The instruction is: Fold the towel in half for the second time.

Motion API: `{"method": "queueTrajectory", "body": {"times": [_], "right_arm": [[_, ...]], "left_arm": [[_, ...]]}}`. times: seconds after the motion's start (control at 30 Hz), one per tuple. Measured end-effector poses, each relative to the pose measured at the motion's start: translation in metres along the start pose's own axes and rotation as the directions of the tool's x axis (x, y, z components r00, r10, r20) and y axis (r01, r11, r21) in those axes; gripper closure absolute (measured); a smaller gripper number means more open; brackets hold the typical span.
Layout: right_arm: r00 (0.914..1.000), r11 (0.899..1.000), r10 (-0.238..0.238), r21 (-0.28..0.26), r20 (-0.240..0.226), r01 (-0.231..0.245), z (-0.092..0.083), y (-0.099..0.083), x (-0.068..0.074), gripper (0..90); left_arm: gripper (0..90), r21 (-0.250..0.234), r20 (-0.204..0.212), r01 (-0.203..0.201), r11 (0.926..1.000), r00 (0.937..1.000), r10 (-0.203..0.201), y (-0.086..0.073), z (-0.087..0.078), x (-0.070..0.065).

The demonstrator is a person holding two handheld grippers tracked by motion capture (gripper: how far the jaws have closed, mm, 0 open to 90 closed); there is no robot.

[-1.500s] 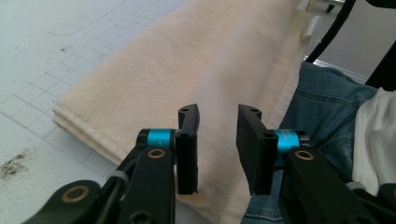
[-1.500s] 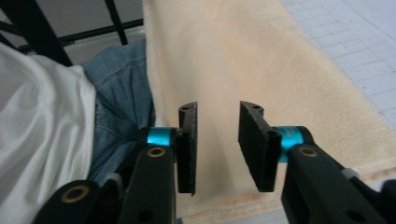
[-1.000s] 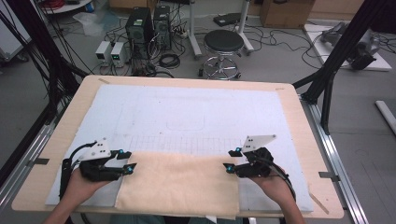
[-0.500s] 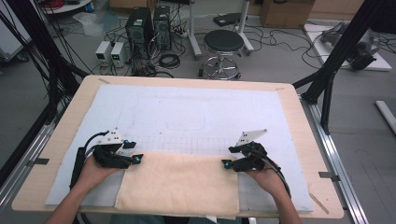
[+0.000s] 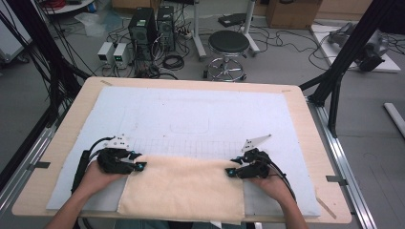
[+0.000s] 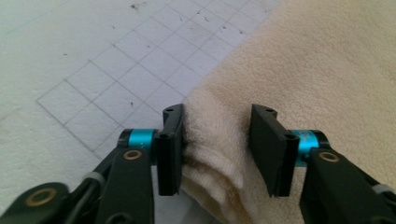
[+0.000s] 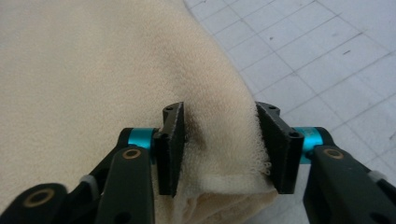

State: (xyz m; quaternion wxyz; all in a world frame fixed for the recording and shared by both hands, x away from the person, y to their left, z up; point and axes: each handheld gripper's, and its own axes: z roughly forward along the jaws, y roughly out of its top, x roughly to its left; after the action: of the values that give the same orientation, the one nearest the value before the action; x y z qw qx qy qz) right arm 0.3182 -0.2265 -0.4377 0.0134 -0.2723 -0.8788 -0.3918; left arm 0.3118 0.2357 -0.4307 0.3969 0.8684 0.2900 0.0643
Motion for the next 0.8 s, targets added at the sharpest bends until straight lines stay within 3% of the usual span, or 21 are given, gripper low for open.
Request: {"method": "queueTrajectory", "body": {"times": [0.2, 0.3, 0.47, 0.5, 0.7, 0.8], "right_arm": [[0.9996, 1.000, -0.017, 0.004, -0.020, 0.017, -0.002, 0.000, 0.004, 71.0], [0.9983, 0.998, -0.057, 0.001, -0.002, 0.057, -0.004, 0.001, 0.008, 74.9], [0.9953, 0.996, -0.089, -0.008, 0.039, 0.089, -0.010, 0.006, 0.013, 76.7], [0.9947, 0.996, -0.093, -0.007, 0.044, 0.094, -0.012, 0.008, 0.013, 76.8], [0.9873, 0.991, -0.128, -0.020, 0.095, 0.130, -0.021, 0.026, 0.010, 77.1], [0.9820, 0.990, -0.128, -0.036, 0.139, 0.134, -0.028, 0.041, 0.003, 77.0]], "left_arm": [[72.0, 0.003, -0.005, -0.008, 1.0000, 1.0000, 0.008, 0.000, -0.002, -0.004], [75.7, 0.003, -0.025, -0.016, 0.9999, 0.9996, 0.017, 0.001, -0.004, -0.007], [78.5, -0.054, -0.062, 0.020, 0.9983, 0.9978, -0.023, 0.004, -0.011, -0.009], [78.8, -0.059, -0.074, 0.012, 0.9982, 0.9971, -0.017, 0.005, -0.013, -0.010], [79.5, -0.138, -0.154, 0.032, 0.9899, 0.9867, -0.053, 0.019, -0.017, -0.007], [79.6, -0.153, -0.200, 0.034, 0.9877, 0.9778, -0.064, 0.032, -0.015, 0.001]]}}
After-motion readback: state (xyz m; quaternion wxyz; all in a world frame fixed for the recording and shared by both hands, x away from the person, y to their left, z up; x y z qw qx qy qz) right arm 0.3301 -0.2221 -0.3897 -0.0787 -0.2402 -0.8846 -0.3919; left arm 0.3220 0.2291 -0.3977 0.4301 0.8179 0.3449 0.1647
